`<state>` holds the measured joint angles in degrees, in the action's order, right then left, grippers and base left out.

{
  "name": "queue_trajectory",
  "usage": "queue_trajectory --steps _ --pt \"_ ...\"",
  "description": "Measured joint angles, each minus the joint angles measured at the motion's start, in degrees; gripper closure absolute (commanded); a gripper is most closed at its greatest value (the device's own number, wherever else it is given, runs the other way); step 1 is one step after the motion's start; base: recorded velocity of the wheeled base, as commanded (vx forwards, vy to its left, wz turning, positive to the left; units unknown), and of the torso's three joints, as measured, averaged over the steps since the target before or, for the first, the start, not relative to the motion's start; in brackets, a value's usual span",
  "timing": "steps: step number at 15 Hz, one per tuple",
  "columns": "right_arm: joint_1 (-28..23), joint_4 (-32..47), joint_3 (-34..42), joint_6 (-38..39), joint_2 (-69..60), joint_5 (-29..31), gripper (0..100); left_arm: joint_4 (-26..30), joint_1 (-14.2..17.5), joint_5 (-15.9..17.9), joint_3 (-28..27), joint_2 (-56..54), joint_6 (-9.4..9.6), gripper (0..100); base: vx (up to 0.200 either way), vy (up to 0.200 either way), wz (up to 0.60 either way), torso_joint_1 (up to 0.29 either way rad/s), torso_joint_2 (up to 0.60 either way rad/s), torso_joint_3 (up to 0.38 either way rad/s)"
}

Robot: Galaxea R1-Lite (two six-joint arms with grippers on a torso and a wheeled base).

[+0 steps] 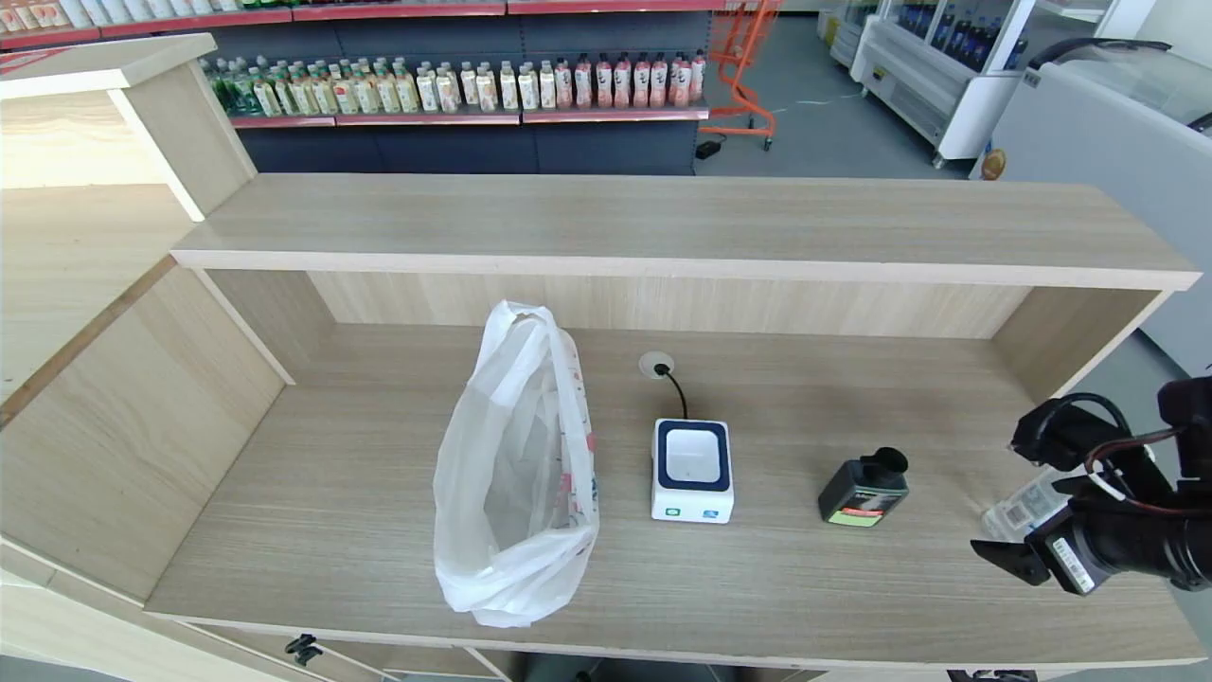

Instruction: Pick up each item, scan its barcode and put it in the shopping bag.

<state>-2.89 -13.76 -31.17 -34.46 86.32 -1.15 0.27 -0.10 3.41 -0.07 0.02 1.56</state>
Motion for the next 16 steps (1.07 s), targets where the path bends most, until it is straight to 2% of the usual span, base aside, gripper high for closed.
queue_trajectory --steps 5,8,16 --pt "1.7 -7.9 -3.1 -4.7 9.4 -3.4 0 0.0 0.0 0.0 0.0 0.0 0.00 0 0.000 0.000 0.00 0.000 0.00 0.000" --pt "2.8 -8.4 -5.4 -5.4 13.8 -8.4 0 0.0 0.0 0.0 0.0 0.0 0.02 0 0.000 0.000 0.00 0.000 0.00 0.000" --pt "6.4 -8.4 -12.9 -6.1 22.8 -11.8 0 0.0 0.0 0.0 0.0 0.0 0.00 0 0.000 0.000 0.00 0.000 0.00 0.000"
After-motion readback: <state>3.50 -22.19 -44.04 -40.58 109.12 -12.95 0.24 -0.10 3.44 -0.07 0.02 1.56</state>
